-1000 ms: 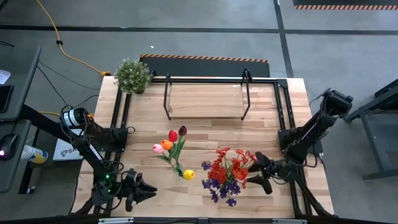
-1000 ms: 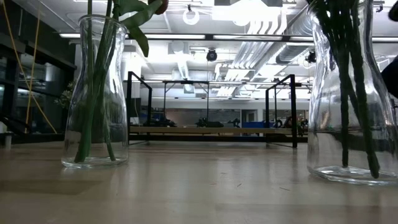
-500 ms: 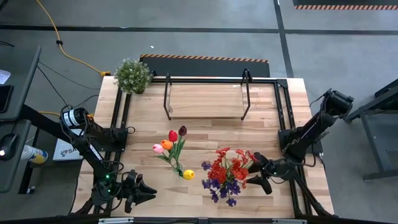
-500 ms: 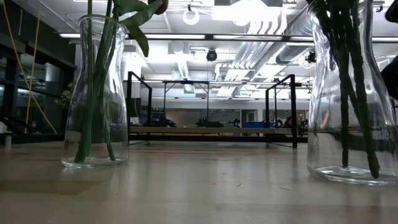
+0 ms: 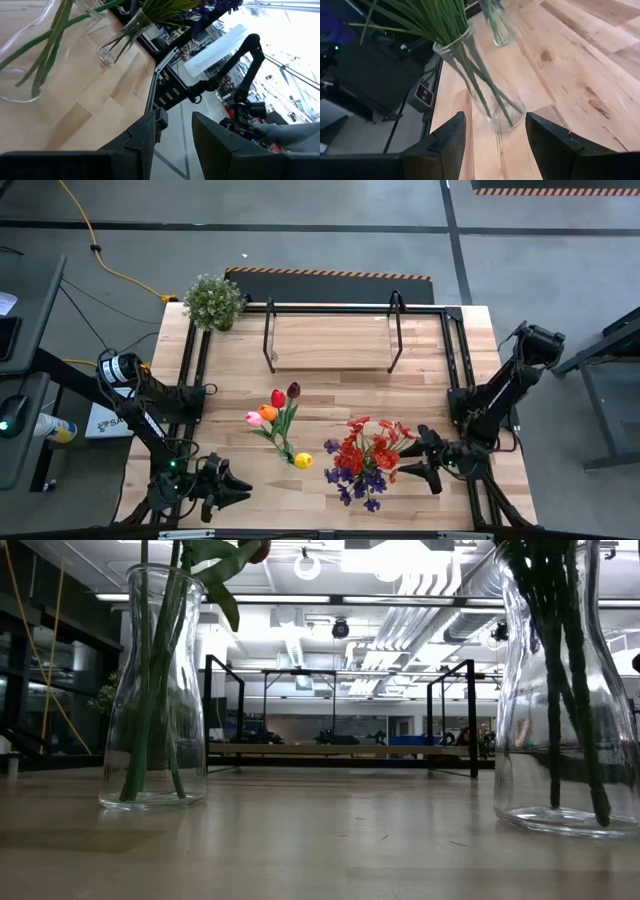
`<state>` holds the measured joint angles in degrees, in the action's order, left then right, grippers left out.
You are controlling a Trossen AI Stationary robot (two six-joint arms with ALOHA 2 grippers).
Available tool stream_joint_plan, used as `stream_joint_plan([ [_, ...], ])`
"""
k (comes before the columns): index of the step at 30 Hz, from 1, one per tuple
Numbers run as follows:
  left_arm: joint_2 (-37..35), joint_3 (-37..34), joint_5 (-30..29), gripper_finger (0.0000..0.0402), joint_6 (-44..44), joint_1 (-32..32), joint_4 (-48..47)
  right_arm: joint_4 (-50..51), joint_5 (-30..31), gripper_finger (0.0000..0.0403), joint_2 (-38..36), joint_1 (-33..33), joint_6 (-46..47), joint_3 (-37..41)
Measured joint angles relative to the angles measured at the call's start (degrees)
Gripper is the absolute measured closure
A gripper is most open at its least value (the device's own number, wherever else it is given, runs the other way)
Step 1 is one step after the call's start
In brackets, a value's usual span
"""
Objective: Pick and place flowers into a vace then onto a shelf
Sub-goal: Put the right transparent vase with the flowers on the shelf
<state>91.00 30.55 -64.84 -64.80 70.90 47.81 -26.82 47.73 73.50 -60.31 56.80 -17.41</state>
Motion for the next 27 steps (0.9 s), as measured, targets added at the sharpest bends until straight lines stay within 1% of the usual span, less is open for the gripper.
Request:
stream_joint_plan([
  [3, 0.0, 0.0, 0.0, 0.0238, 0.0, 0.0, 0.0, -4.6, 2.0, 0.0208, 4.1, -0.6, 0.0, 0.0],
  [8, 0.0, 0.0, 0.0, 0.0238, 0.0, 0.0, 0.0, -16.7, 2.9, 0.0208, 13.7, -0.6, -0.3, 0.0],
  [11, 0.0, 0.0, 0.0, 0.0238, 0.0, 0.0, 0.0, -23.5, 5.1, 0.0208, 18.3, -0.6, -2.4, -0.6],
  [13, 0.0, 0.0, 0.0, 0.0238, 0.0, 0.0, 0.0, -26.1, 7.0, 0.0208, 20.7, -0.6, -4.2, -1.4],
  [16, 0.0, 0.0, 0.0, 0.0238, 0.0, 0.0, 0.0, -27.5, 8.7, 0.0208, 23.5, -0.3, -6.4, -3.1],
  [21, 0.0, 0.0, 0.0, 0.0238, 0.0, 0.0, 0.0, -27.4, 9.3, 0.0208, 27.6, 0.8, -7.7, -5.9],
  [27, 0.0, 0.0, 0.8, 0.0238, 0.0, 0.0, 0.0, -27.5, 9.3, 0.0208, 29.4, 2.7, -13.0, -8.7],
])
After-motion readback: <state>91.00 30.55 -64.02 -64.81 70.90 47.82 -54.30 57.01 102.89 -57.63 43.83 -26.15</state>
